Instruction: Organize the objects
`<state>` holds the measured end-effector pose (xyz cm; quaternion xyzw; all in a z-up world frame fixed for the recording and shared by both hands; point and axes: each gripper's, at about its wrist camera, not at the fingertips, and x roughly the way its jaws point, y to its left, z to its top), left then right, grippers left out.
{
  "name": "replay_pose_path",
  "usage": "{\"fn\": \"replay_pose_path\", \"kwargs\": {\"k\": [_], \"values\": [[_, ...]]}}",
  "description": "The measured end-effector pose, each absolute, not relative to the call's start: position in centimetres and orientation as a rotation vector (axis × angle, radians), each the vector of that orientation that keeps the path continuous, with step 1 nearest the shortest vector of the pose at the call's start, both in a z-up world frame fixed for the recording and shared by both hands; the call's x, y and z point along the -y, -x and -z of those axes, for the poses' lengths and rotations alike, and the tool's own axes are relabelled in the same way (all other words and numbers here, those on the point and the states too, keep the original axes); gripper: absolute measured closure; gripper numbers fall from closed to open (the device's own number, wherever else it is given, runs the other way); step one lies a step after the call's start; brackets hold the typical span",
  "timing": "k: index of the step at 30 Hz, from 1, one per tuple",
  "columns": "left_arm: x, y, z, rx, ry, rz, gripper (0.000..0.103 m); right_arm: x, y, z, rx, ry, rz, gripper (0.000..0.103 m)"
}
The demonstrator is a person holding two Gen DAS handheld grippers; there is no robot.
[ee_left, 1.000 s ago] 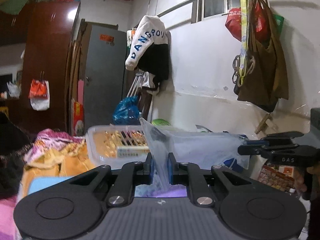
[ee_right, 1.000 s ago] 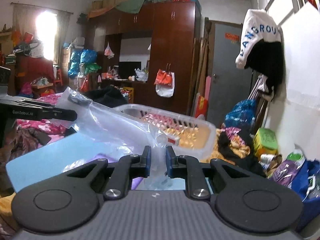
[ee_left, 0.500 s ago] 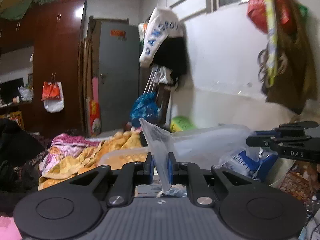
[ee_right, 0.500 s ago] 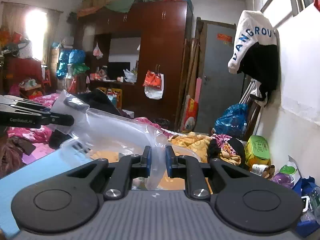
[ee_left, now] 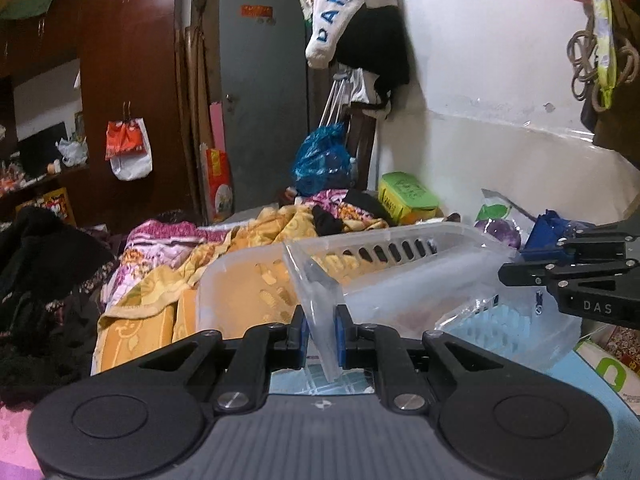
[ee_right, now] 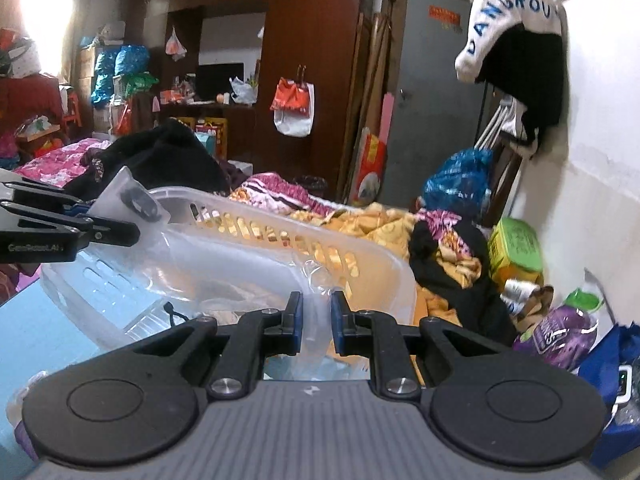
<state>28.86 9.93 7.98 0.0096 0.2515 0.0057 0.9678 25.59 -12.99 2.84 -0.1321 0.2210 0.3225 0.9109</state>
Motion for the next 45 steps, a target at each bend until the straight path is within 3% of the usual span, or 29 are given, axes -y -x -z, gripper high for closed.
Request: {"fn": "replay_pose_path", "kwargs": {"k": [8,10,11,13,14,16,19,25,33,45], "values": [[-9.7,-30.1,-7.1,-0.552,-0.021,-0.036,0.086,12.6,-26.4,-2.8,-0.489,0.297,-0.657,0.086],[-9.5,-30.3,-7.0,-0.555,-0.035,-0.047,0.076,12.5,-26.6,-2.7,-0.5,0.309,-0.645,0.082],[-9.2,-30.2,-6.9,-0.547,-0.064,-0.059,0.069,12.5,-26.7,-2.6,-0.499,0.308,-0.631,0.077],[-8.6,-29.9,-6.8,-0.532,-0.113,-0.085,0.037,12.8,-26.6,-2.9,-0.473,0.3,-0.609,0.044],[-8.5,-29.7,-6.8,-0.52,-0.118,-0.082,0.031,13.1,-26.4,-3.1,-0.456,0.286,-0.612,0.038],[-8.5,-28.9,-7.1,-0.488,-0.108,-0.072,0.028,14.0,-25.6,-3.6,-0.413,0.25,-0.591,0.01],[-8.2,-26.5,-7.9,-0.419,-0.1,-0.067,0.02,15.8,-23.9,-4.6,-0.346,0.204,-0.569,0.001],[-7.5,-19.6,-8.5,-0.285,-0.083,-0.037,0.001,21.0,-19.0,-3.8,-0.297,0.087,-0.604,0.0],[-8.9,-9.3,-2.2,-0.199,0.026,-0.123,0.0,24.5,-14.3,3.1,-0.386,-0.01,-0.636,0.0],[-10.2,-11.4,1.1,-0.361,0.113,-0.083,0.001,21.3,-15.2,5.8,-0.467,-0.003,-0.706,0.0]]}}
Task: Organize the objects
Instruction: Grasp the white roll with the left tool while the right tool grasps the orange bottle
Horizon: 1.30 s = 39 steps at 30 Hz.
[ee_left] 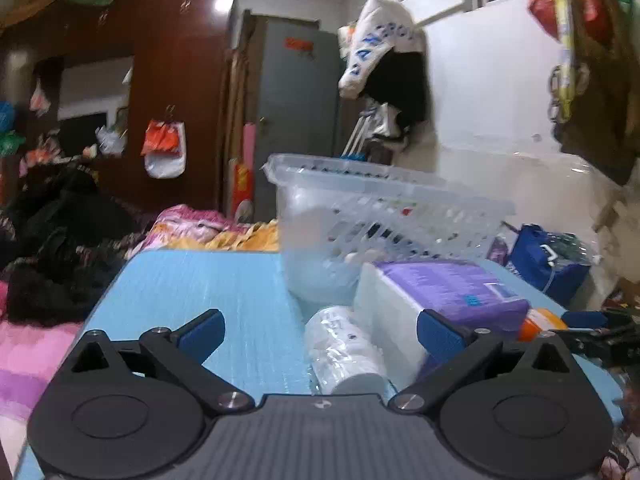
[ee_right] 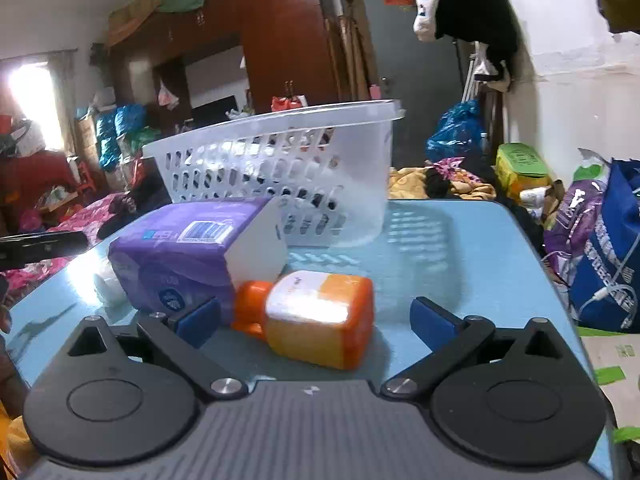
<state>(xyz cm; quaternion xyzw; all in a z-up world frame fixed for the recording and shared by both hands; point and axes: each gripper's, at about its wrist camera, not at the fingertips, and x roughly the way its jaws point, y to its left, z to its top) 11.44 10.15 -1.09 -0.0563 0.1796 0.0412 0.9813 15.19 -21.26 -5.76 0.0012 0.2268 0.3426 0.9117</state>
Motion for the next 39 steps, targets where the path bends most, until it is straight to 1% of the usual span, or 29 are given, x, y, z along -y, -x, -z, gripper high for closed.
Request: {"fn": "replay_pose_path", "kwargs": {"k": [5,8,10,14,18,26,27,28,29,30,31,32,33,39], "values": [[-10.7,-12.1,2.2,-0.416,0.162,-0.071,0.004,20.8,-15.1,6.1,-0.487,0.029,-0.713,0.0],[-10.4,-12.0,2.4,-0.429,0.142,-0.086,0.004,20.4,-14.2,6.6,-0.506,0.07,-0.717,0.003],[-10.3,-12.2,2.5,-0.449,0.132,-0.087,0.004,20.2,-14.2,6.9,-0.537,0.083,-0.729,0.009],[-9.7,-12.8,2.7,-0.487,0.101,-0.117,0.004,19.9,-14.3,6.9,-0.559,0.096,-0.724,0.01],[-9.2,-13.3,2.9,-0.527,0.071,-0.129,0.004,19.6,-14.2,7.2,-0.565,0.109,-0.703,0.016],[-8.2,-14.1,3.2,-0.583,0.038,-0.124,0.011,20.5,-14.1,7.2,-0.554,0.063,-0.715,0.017],[-8.1,-14.1,3.2,-0.589,0.034,-0.124,0.016,20.7,-14.0,7.2,-0.547,0.052,-0.713,0.017],[-8.0,-14.2,3.2,-0.596,0.03,-0.126,0.024,20.9,-13.9,7.1,-0.539,0.043,-0.713,0.017],[-7.9,-14.2,3.3,-0.602,0.025,-0.128,0.029,20.9,-13.9,7.1,-0.535,0.039,-0.714,0.017],[-7.8,-14.3,3.4,-0.612,0.018,-0.127,0.038,21.0,-13.9,7.1,-0.533,0.035,-0.716,0.017],[-7.7,-14.4,3.5,-0.622,0.011,-0.127,0.044,21.0,-13.9,7.0,-0.533,0.034,-0.716,0.017],[-7.5,-14.5,3.6,-0.627,0.001,-0.134,0.046,21.0,-13.9,7.0,-0.529,0.031,-0.714,0.017],[-7.3,-14.4,3.6,-0.623,-0.01,-0.138,0.051,21.1,-13.8,7.0,-0.522,0.029,-0.711,0.017],[-7.4,-13.8,3.3,-0.597,-0.005,-0.114,0.054,21.3,-13.6,6.9,-0.498,0.016,-0.719,0.017]]}}
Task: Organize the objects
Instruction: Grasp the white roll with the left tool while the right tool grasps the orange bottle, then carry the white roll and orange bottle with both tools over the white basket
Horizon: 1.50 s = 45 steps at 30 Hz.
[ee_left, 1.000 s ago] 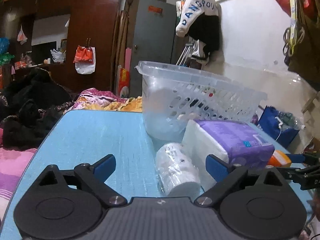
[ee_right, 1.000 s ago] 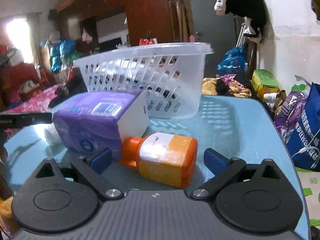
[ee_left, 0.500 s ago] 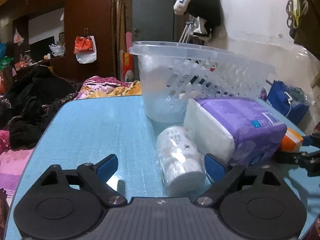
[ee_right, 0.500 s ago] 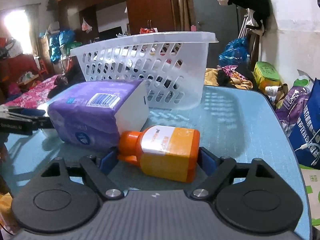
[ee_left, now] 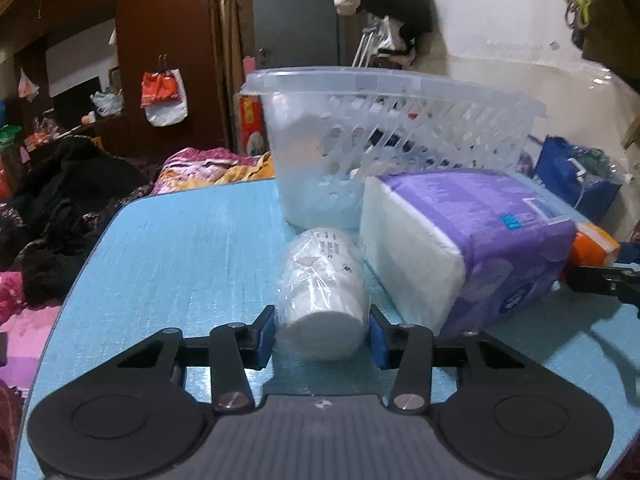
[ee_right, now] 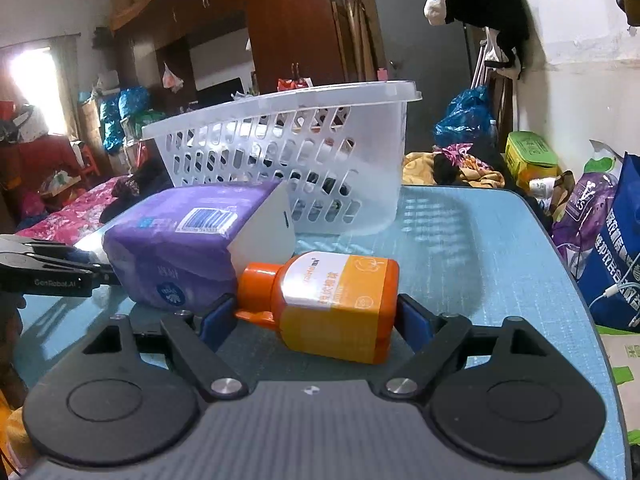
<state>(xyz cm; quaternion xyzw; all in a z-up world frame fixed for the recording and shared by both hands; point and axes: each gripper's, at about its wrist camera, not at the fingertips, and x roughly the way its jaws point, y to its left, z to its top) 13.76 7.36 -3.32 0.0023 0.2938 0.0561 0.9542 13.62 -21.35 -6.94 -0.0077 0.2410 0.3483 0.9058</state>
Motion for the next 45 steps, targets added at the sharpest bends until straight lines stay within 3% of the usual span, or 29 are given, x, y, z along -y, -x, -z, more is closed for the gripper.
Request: {"fn": "replay_pose_path", "kwargs": {"k": [23,32,39,45], "values": [[-6.1,-10.3,1.9,-0.308,-0.041,-0.163,0.054,22.7,-12.4,6.2,-0.346,-0.059,-0.684,0.017],[-6.3,-9.5,-3.5,-0.191,-0.006,-0.094,0.054,22.7,-12.5,0.0,-0.248,-0.045,-0.701,0.017],[-6.6,-16.8,-10.8,-0.225,-0.012,-0.039,0.054,18.8,-17.0,-6.6,-0.26,0.013,-0.721,0.017],[-6.4,-24.2,-10.9,-0.373,-0.021,-0.04,0.054,14.3,-22.5,-6.6,-0.348,0.106,-0.651,0.017]]}}
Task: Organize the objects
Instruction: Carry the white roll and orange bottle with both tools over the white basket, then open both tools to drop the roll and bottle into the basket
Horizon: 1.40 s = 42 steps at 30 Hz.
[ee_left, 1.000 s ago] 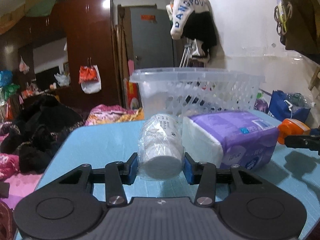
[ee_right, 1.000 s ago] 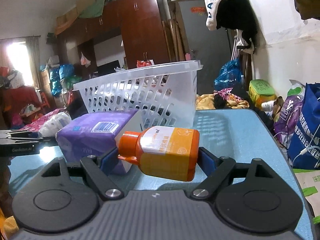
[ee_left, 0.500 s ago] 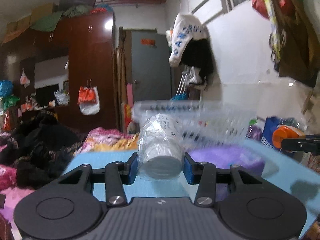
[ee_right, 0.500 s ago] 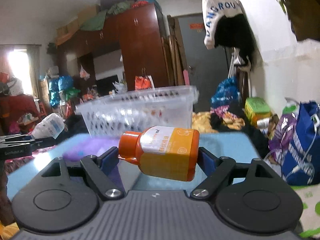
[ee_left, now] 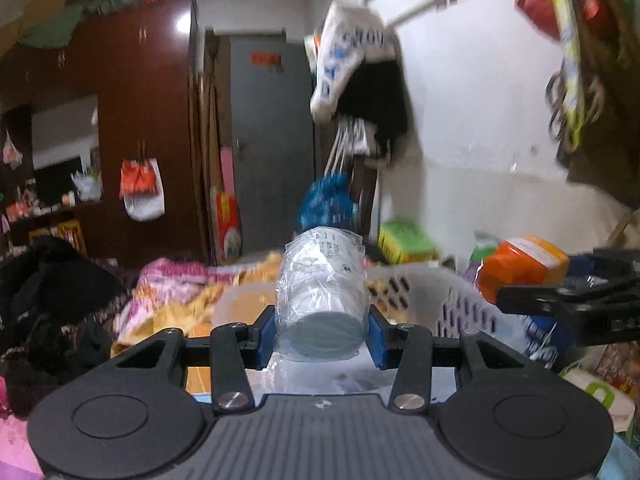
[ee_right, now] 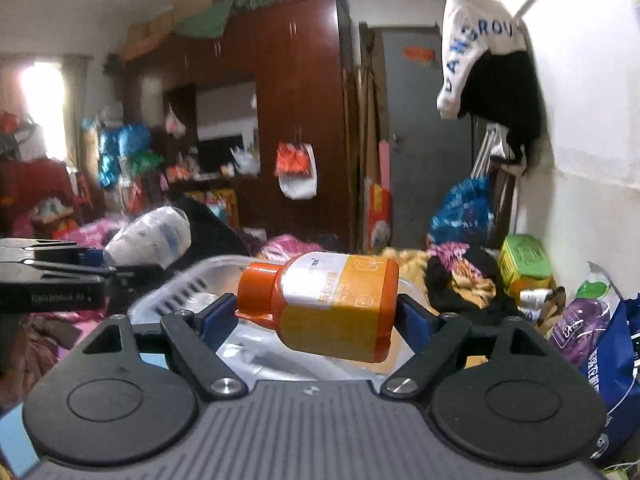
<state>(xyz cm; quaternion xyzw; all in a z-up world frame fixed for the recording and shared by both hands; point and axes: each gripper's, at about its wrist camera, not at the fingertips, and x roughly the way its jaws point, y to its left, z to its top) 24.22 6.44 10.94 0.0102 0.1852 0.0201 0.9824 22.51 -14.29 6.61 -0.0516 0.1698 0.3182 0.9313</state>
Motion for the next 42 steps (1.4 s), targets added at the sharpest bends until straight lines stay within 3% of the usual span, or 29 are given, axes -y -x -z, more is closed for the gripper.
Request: {"fn": "replay_pose_path", "kwargs": {"k": [8,29,30,33,42], "values": [[-8.1,-29.5,-9.1,-0.56,-0.015,-0.107,0.054,12.1,-27.1,-3.7,-0.51,0.142,-0.597,0.017],[-7.8,-29.6,-7.7,-0.587,-0.003,-0.077,0.053,11.0,-27.4,-3.7,-0.563,0.153,-0.616,0.016],[-7.9,-29.4,-7.8,-0.578,-0.002,-0.088,0.05,11.0,-27.3,-3.8,-0.564,0.152,-0.607,0.015],[-7.7,-28.8,-8.2,-0.527,-0.017,-0.106,0.006,11.5,-26.7,-4.3,-0.526,0.144,-0.615,0.002],[-6.0,-24.0,-9.4,-0.424,-0.102,-0.071,0.005,14.7,-22.5,-6.5,-0.379,0.078,-0.612,0.0]]}}
